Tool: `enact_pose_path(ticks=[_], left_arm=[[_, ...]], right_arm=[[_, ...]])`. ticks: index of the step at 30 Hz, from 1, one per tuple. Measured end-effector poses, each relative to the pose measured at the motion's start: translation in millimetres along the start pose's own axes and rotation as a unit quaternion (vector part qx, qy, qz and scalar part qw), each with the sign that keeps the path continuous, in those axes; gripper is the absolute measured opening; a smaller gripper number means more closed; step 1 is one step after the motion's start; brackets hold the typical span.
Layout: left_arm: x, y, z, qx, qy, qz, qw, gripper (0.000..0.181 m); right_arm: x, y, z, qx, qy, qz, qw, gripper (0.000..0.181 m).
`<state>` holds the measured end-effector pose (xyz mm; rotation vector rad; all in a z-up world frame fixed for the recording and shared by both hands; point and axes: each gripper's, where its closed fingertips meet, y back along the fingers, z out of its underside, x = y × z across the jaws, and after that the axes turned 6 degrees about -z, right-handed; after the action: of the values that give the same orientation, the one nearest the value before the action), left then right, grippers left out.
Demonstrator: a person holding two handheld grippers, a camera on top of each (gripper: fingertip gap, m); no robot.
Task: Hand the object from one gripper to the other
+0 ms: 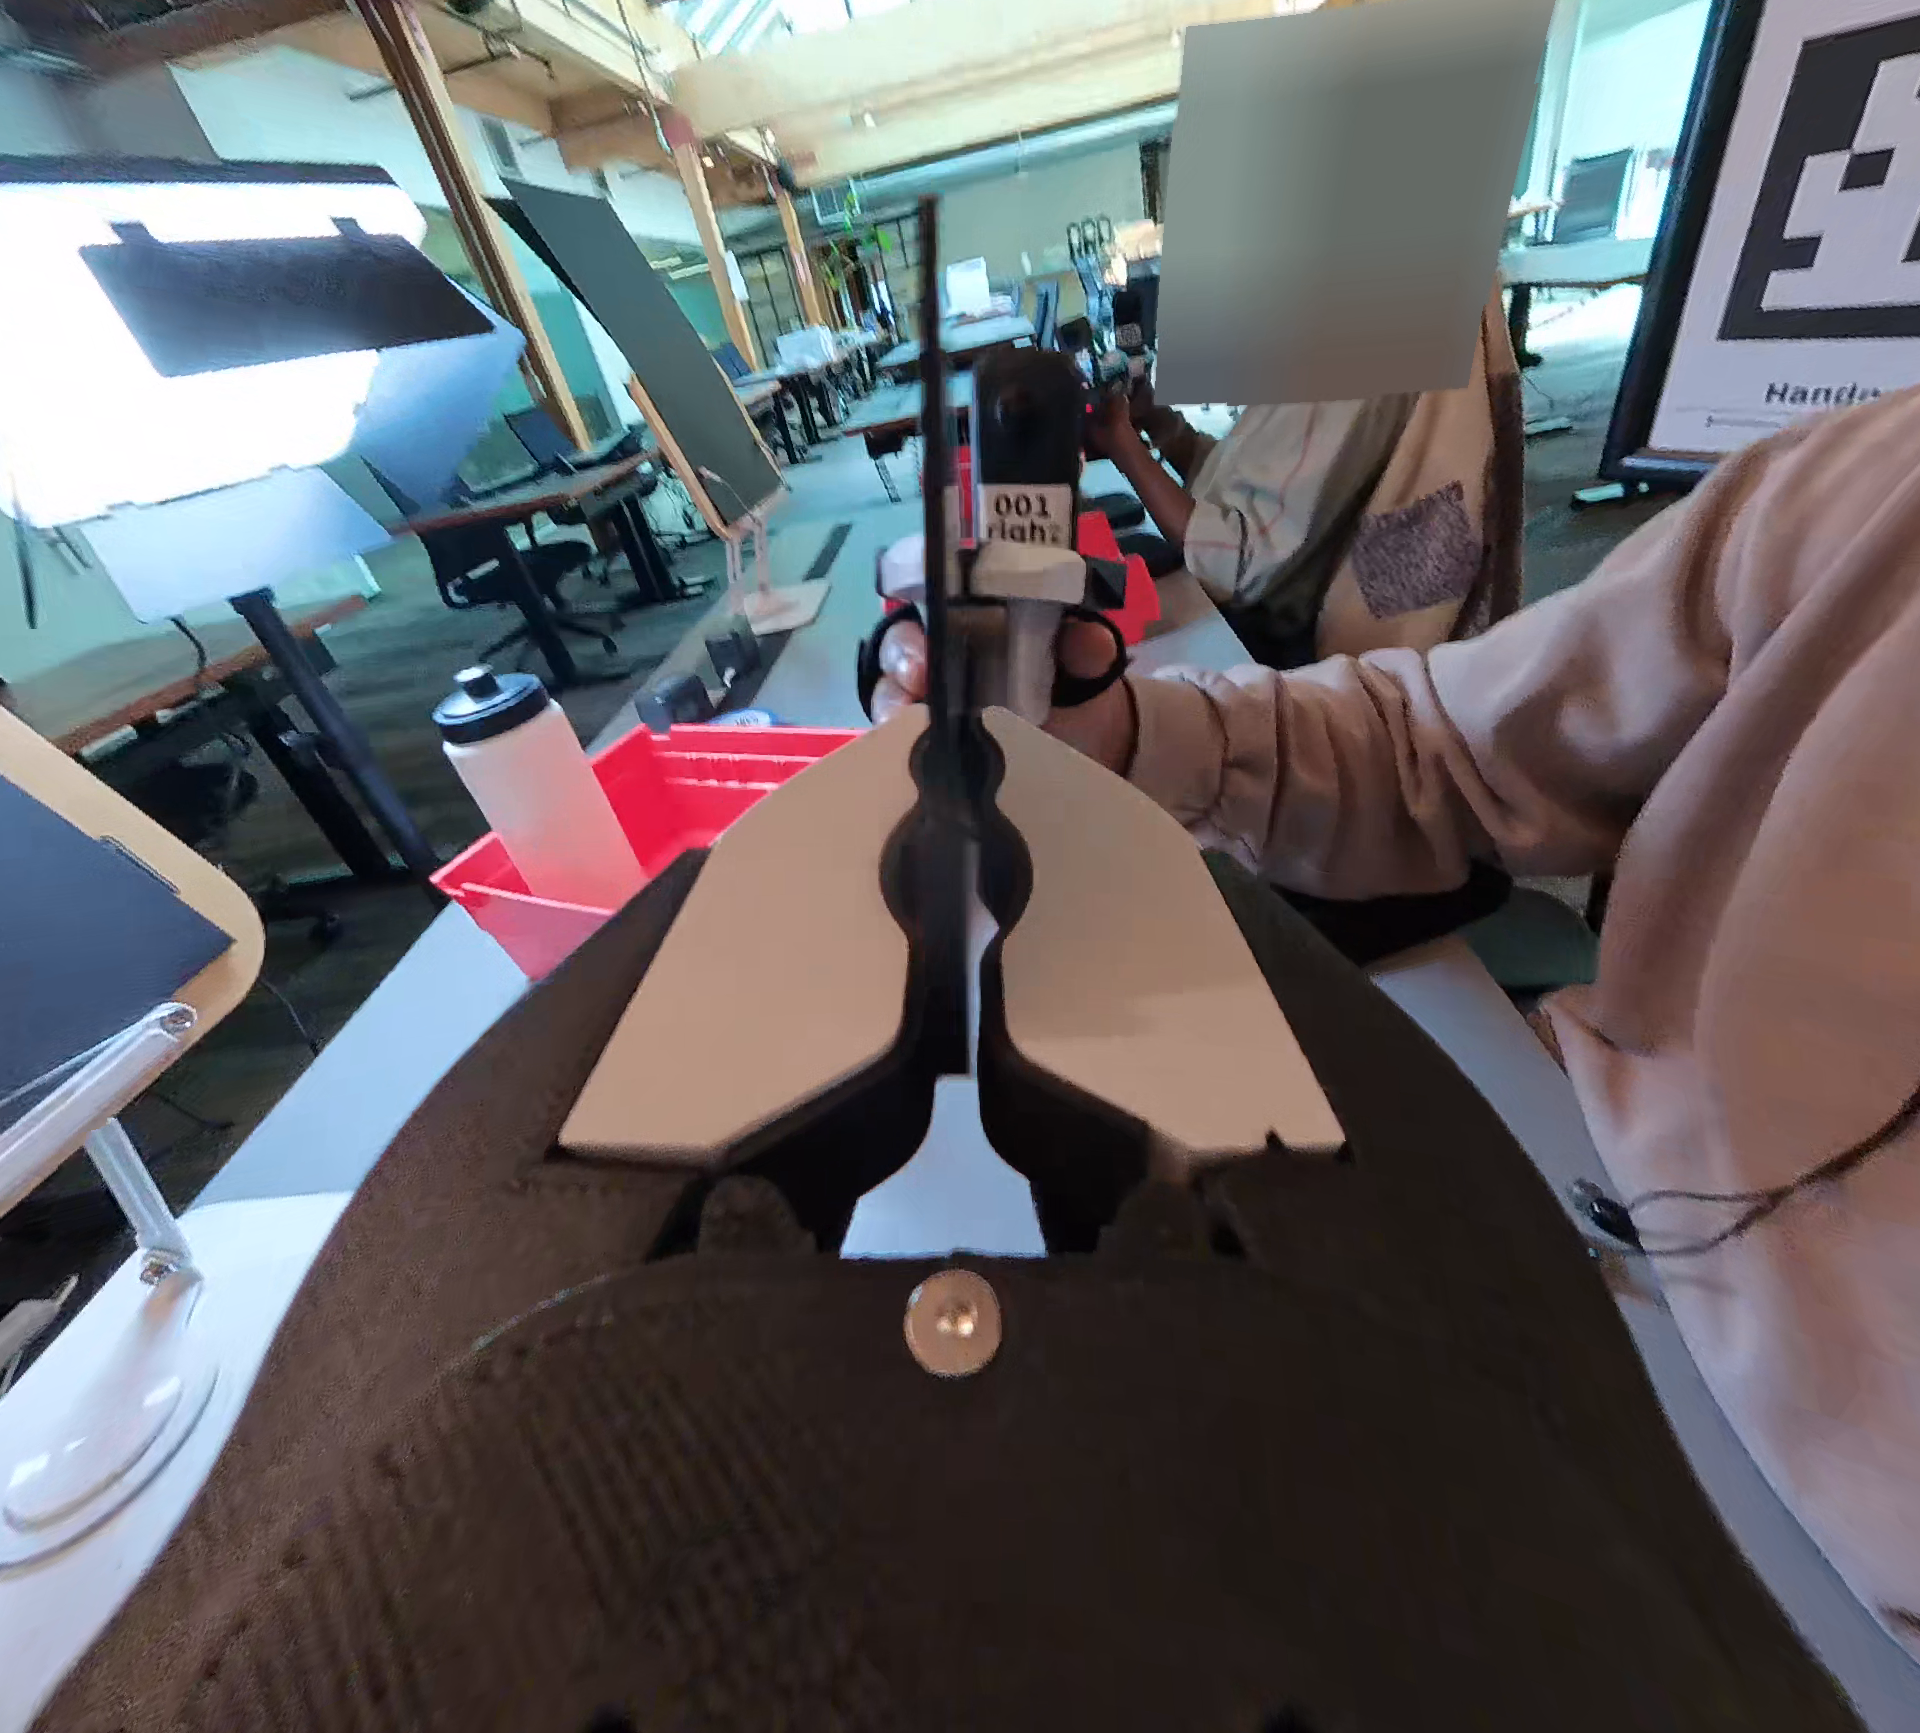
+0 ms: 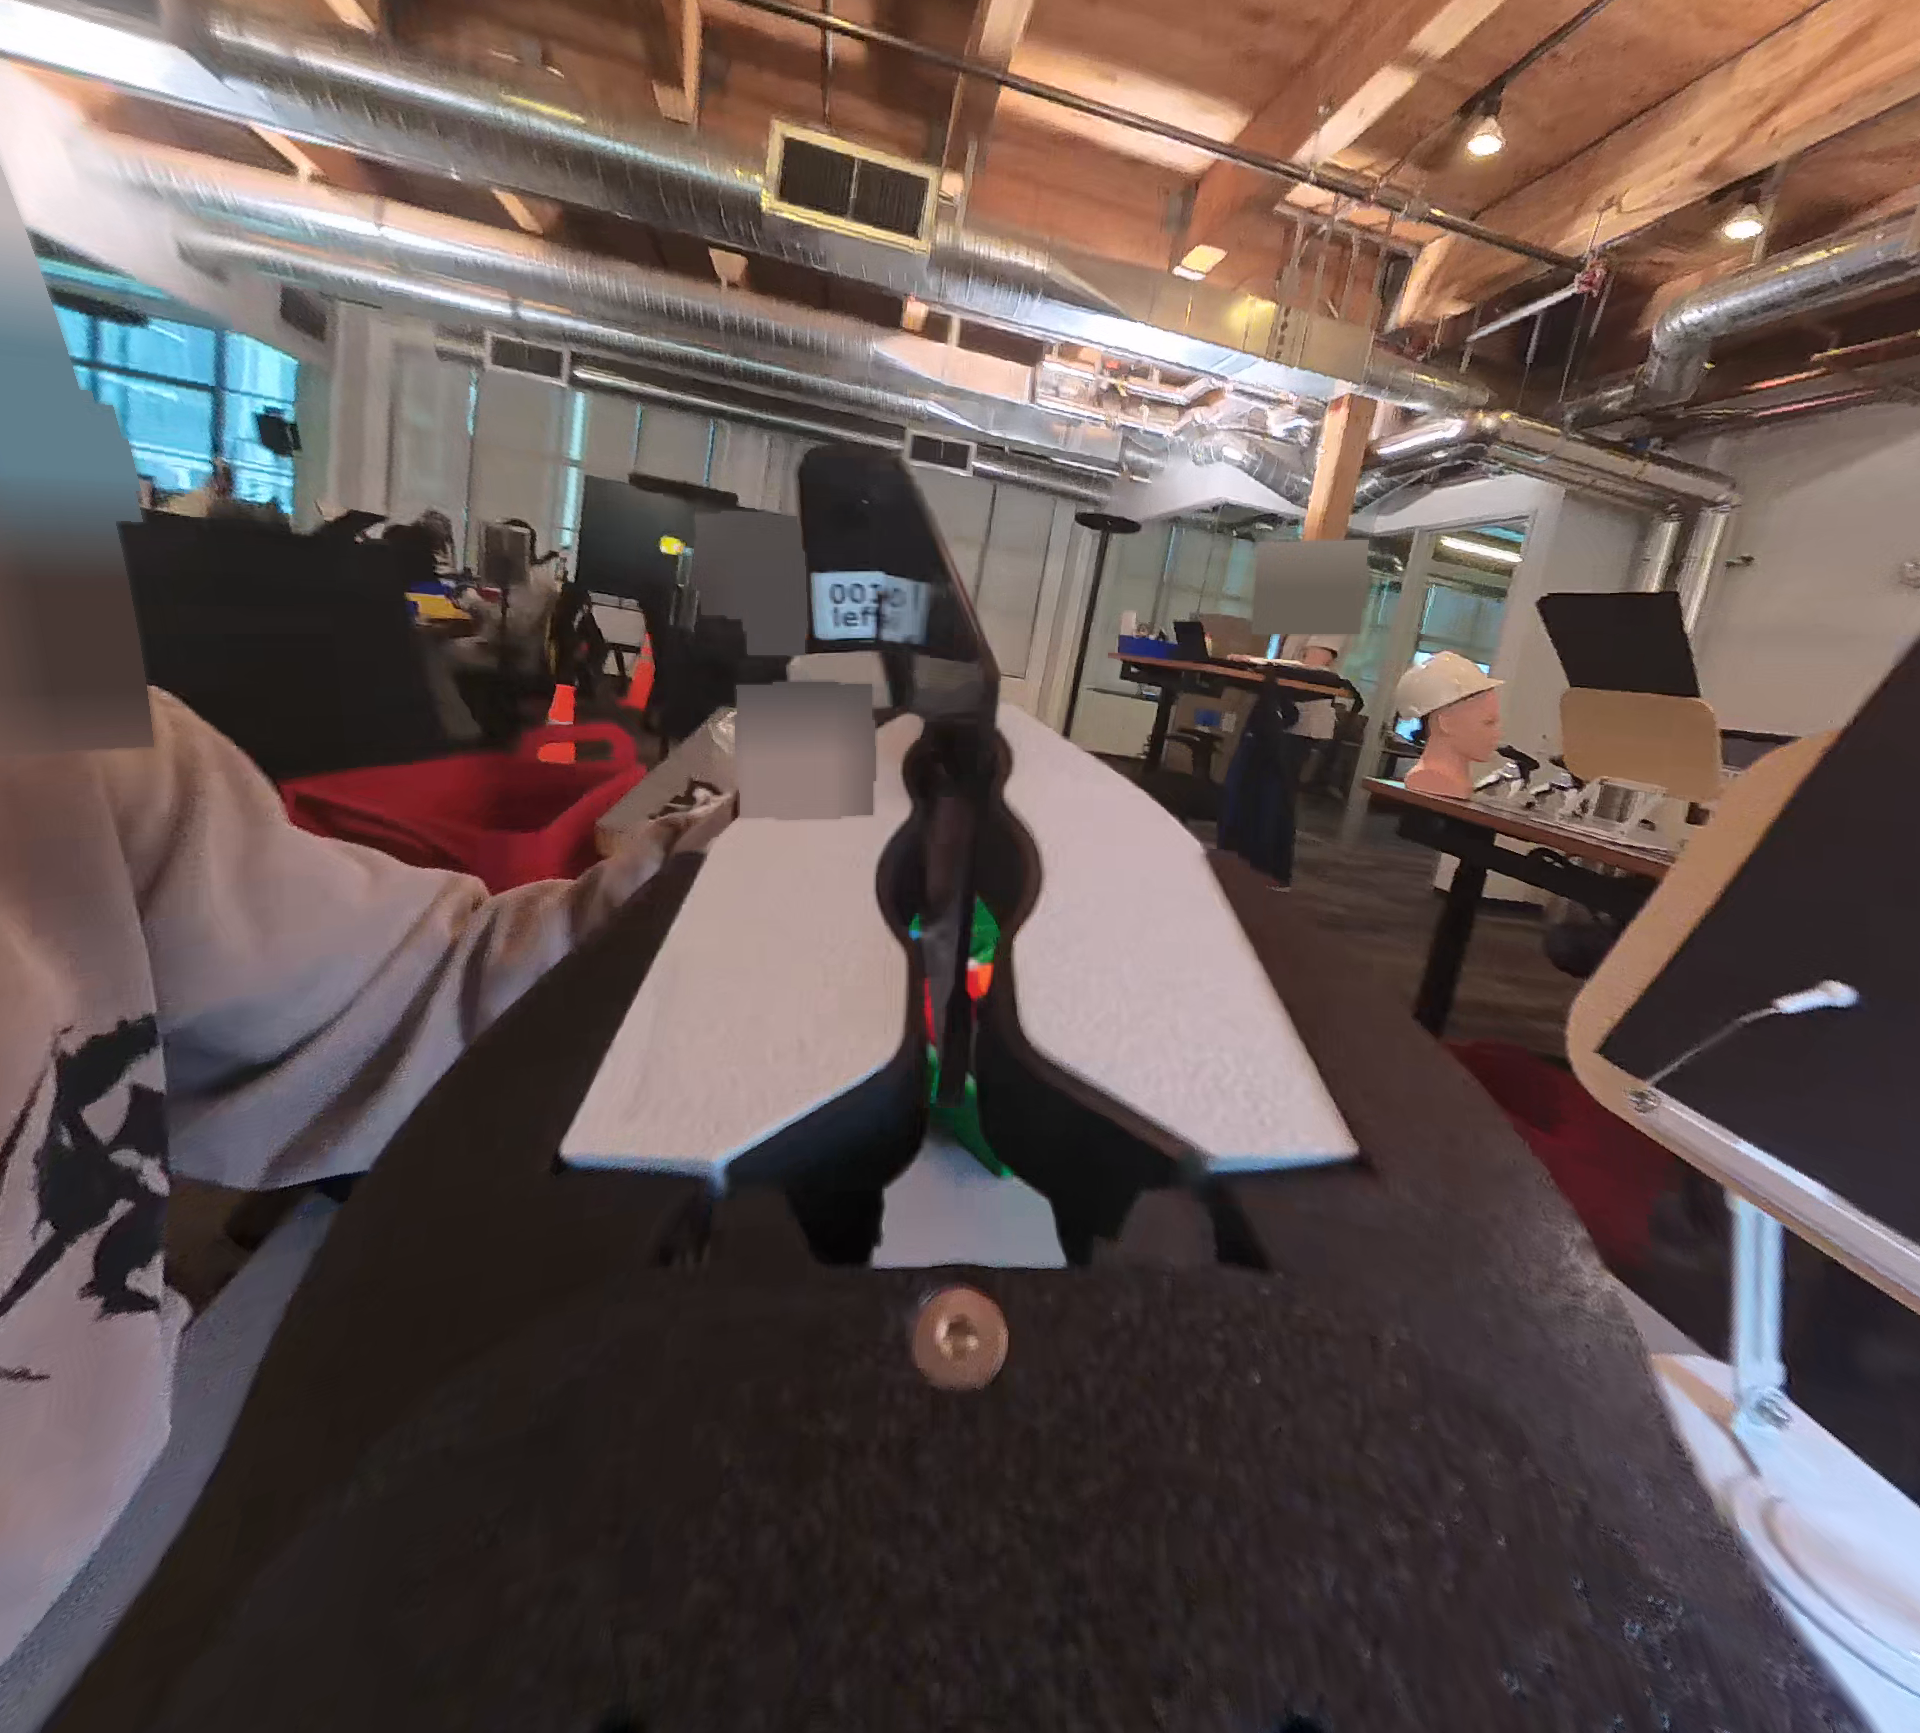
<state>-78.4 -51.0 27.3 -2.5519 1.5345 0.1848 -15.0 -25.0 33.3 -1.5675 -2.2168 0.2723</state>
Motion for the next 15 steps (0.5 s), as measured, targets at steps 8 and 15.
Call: enact_pose_path(ticks=[8,15], left_arm=[[7.7,-22.5,-11.4,0.114,0.022,-0.016,0.993,0.020],[0.0,-19.1,4.6,0.022,0.042,-0.010,0.999,0.002]], right_arm=[[-6.6,-9.7,-9.5,0.161,-0.119,-0.025,0.979,0.001],[4.1,-12.3,17.5,0.038,-0.074,0.010,0.996,0.020]])
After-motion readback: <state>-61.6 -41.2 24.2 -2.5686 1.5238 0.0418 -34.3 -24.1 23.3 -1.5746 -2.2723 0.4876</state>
